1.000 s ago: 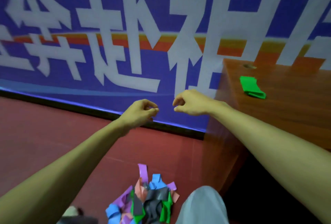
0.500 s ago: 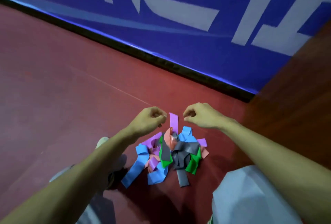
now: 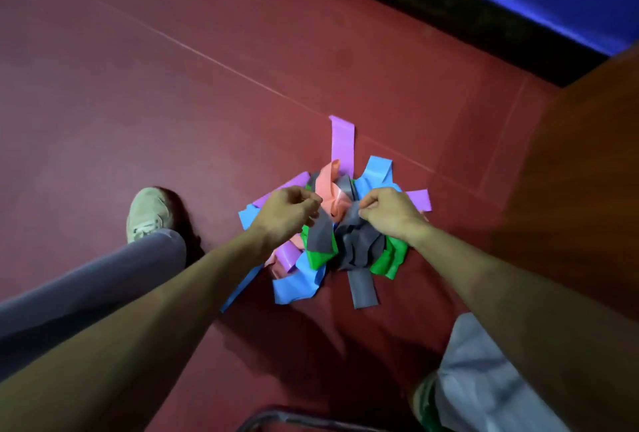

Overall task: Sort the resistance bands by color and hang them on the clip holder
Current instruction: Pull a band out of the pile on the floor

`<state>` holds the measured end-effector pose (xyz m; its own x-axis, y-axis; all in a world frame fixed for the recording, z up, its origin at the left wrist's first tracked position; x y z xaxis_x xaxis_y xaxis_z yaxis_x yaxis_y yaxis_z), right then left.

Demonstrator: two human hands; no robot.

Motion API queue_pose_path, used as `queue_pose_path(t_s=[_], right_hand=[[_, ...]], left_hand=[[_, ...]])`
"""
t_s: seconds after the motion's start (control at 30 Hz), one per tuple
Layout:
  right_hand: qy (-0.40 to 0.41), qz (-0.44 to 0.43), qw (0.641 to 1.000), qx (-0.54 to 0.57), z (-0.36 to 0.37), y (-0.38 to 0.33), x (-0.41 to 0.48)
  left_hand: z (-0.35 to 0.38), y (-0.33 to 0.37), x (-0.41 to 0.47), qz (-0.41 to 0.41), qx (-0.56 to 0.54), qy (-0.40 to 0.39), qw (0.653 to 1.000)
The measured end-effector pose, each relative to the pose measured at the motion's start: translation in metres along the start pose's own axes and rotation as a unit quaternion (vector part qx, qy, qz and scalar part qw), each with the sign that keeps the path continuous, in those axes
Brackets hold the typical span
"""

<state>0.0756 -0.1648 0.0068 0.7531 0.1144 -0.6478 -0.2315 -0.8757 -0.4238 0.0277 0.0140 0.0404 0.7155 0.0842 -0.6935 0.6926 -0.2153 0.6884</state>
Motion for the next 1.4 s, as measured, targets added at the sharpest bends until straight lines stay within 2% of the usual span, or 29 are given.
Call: queue_pose_path(t_s=[0.23, 0.37, 0.5, 0.57, 0.8, 1.03, 1.1, 1.23, 1.33, 1.4], right_hand=[[-0.006, -0.024, 1.0, 0.011, 0.047, 0.001, 0.039], [-0.009, -0.049, 0.997, -0.06, 0.07, -0.007, 0.045], [0.052, -0.046, 0.987, -0.145, 0.068, -0.015, 0.042], [0.054, -0.051, 0.983, -0.166, 0.061, -0.019, 0.035], [0.05, -0.049, 0.997, -0.012, 0.009, -0.032, -0.007], [0.077, -0.1, 0.985, 0.115, -0.071, -0.069, -0.071], [0.06, -0.118, 0.97, 0.204, -0.09, -0.078, -0.099], [0.024, -0.161, 0.913, 0.375, -0.117, -0.087, -0.162], [0.043, -0.167, 0.89, 0.421, -0.122, -0.08, -0.193], [0.065, -0.168, 0.889, 0.422, -0.119, -0.074, -0.202]], left_hand=[[0.002, -0.042, 0.028, -0.049, 0.036, -0.001, 0.998], [0.002, -0.045, 0.028, -0.061, 0.036, -0.001, 0.997], [-0.002, -0.041, 0.025, -0.059, 0.042, -0.008, 0.997], [-0.007, -0.038, 0.023, -0.059, 0.041, -0.008, 0.997], [-0.023, 0.0, -0.009, -0.032, 0.059, -0.024, 0.997], [-0.035, 0.066, -0.077, 0.064, 0.07, -0.017, 0.995], [-0.036, 0.081, -0.099, 0.09, 0.075, -0.009, 0.993], [-0.034, 0.095, -0.137, 0.123, 0.051, 0.024, 0.991], [-0.027, 0.102, -0.159, 0.154, 0.032, 0.021, 0.987], [-0.022, 0.101, -0.171, 0.158, -0.017, 0.021, 0.987]])
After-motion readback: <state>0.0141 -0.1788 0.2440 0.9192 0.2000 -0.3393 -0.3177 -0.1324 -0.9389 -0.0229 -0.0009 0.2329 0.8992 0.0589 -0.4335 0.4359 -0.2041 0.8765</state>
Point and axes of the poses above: each hand's wrist, its own x-axis towards the middle knuckle, its own z-axis out of the palm, y = z × x, the point moved 2 cm from there along x, towards the middle knuckle, and after that the axes turned 1 degree about -z, right-handed, at the moved point
